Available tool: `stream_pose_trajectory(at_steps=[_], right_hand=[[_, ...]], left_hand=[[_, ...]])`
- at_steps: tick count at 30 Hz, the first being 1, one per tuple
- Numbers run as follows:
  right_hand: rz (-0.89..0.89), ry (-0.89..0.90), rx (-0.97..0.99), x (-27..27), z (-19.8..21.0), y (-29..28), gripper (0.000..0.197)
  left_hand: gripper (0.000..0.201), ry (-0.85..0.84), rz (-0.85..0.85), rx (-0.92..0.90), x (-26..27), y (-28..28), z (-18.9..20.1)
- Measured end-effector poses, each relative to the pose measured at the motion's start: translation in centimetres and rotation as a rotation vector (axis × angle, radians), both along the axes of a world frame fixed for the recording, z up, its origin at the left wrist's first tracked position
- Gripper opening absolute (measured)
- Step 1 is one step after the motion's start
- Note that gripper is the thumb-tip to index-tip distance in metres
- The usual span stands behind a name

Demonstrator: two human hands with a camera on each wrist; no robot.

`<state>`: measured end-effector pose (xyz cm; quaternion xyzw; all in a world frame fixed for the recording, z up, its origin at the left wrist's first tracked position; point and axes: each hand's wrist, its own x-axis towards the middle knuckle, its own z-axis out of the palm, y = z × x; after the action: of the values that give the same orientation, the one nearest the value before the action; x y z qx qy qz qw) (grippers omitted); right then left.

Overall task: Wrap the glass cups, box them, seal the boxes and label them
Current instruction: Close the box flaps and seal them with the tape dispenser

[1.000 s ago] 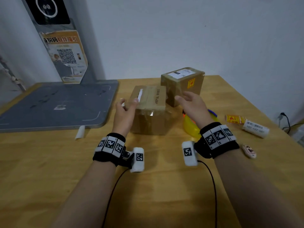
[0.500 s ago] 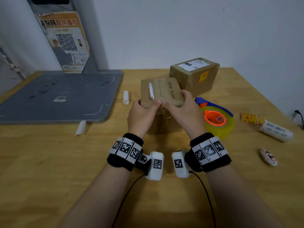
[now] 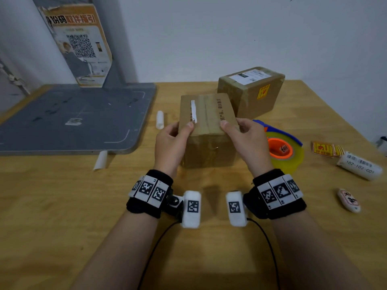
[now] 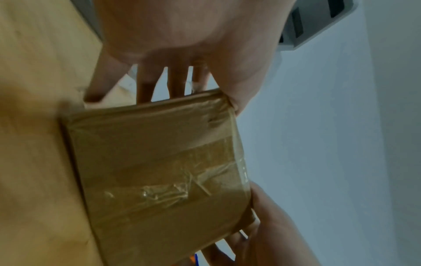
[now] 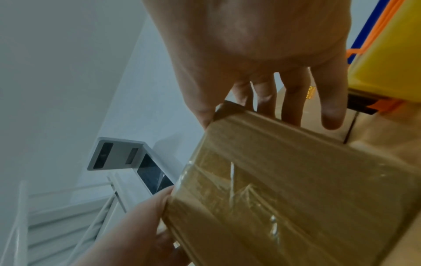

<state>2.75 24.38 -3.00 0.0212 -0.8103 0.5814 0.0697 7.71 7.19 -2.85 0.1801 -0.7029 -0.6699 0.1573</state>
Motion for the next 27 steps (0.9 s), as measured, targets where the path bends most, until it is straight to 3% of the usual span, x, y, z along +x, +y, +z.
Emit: stream_pose_trajectory(at_steps=[2,8,11,15,21,27], right_hand=[[-0.011,0.019,-0.027,0.1,-0.3,0.0,0.073],[-0.053,0.054,-0.074,0.1,-0.7,0.0,0.041],[-0.061,0.05,-0.127,0.2,-1.0,0.0,0.037],[-0.054,0.026,-0.248,0.6,-1.1,0.0,0.039],[-0.034,-0.046,-0.362,0.2,-1.5,-0.3,0.039],[-0.044,-0.056,-0.338,-0.7,-2.5,-0.1,0.014]], left_hand=[[0.024,0.011,0.009,0.019,0.0,0.2,-0.2],[0.038,0.068,0.023,0.029,-0.1,0.2,-1.1],[0.049,0.053,-0.009,0.12,0.2,0.2,-1.6],[0.025,0.036,-0.054,0.19,0.3,0.4,-1.8],[0.026,0.056,-0.064,0.216,-0.4,0.3,-2.1],[0.027,0.112,-0.025,0.157,-0.7,0.2,-3.3]])
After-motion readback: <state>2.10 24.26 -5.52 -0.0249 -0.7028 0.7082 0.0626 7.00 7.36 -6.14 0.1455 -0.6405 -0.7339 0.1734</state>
